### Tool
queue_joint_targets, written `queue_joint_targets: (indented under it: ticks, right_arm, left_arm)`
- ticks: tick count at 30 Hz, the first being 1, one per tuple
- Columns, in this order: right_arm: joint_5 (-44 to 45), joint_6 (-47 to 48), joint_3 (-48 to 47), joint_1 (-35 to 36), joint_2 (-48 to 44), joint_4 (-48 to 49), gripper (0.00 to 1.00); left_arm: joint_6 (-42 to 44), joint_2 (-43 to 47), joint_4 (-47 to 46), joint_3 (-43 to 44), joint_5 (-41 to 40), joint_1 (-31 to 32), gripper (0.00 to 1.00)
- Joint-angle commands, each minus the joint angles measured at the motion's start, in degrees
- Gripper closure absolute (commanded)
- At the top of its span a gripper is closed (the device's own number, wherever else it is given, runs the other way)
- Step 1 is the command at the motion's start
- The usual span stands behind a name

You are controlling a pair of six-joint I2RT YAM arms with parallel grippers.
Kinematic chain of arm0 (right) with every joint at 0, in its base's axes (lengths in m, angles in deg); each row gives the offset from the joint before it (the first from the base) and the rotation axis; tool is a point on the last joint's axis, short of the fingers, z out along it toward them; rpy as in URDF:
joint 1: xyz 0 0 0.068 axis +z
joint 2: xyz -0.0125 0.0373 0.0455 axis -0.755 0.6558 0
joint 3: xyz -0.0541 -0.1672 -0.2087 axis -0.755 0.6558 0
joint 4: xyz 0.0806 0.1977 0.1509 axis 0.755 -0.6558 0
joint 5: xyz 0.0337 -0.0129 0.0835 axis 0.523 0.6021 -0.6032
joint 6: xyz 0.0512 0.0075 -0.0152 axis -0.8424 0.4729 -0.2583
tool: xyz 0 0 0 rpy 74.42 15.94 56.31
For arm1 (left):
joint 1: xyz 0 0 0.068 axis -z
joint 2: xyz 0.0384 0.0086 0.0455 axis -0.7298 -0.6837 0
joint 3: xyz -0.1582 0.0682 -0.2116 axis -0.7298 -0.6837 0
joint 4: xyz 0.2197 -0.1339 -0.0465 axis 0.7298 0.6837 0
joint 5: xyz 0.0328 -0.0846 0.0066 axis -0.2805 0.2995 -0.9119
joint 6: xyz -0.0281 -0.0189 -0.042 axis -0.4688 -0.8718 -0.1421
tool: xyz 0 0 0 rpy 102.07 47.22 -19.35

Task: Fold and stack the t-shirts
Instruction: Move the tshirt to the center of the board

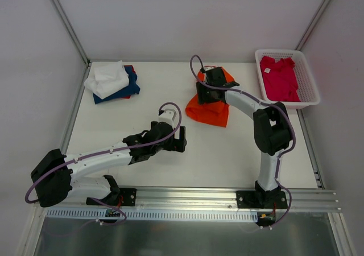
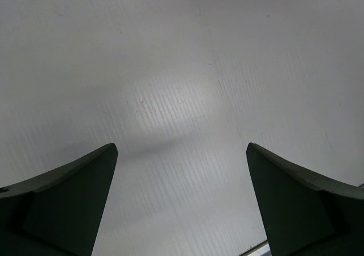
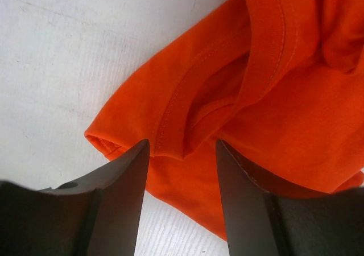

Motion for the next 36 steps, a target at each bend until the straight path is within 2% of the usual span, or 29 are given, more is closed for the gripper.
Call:
queue_joint_targets:
  ticks: [1,13,25,36]
  right_arm:
    - [-1.91,0.10,0.92,0.07,1.42,1.81,0.47]
    - [-3.67,-1.66,3.56,0.07,3.35,4.72,0.47]
    - [-3.93,-1.74,2.59,0.16,0.81,3.75,0.48]
    - [-3.40,-2.27,1.45,3.06,0.80,3.22,0.51]
  left_arm:
    - [1.24,1.16,-0.79,0.57,-0.28,-0.55,0.01]
    - [1.15,0.02,-0.96,1.01,-0.28,-0.55,0.01]
    - [1.07,-1.03,-0.97,1.80,0.24,-0.55,0.01]
    - [0.89,-0.77,-0.96,1.88,0.77,-0.55,0.01]
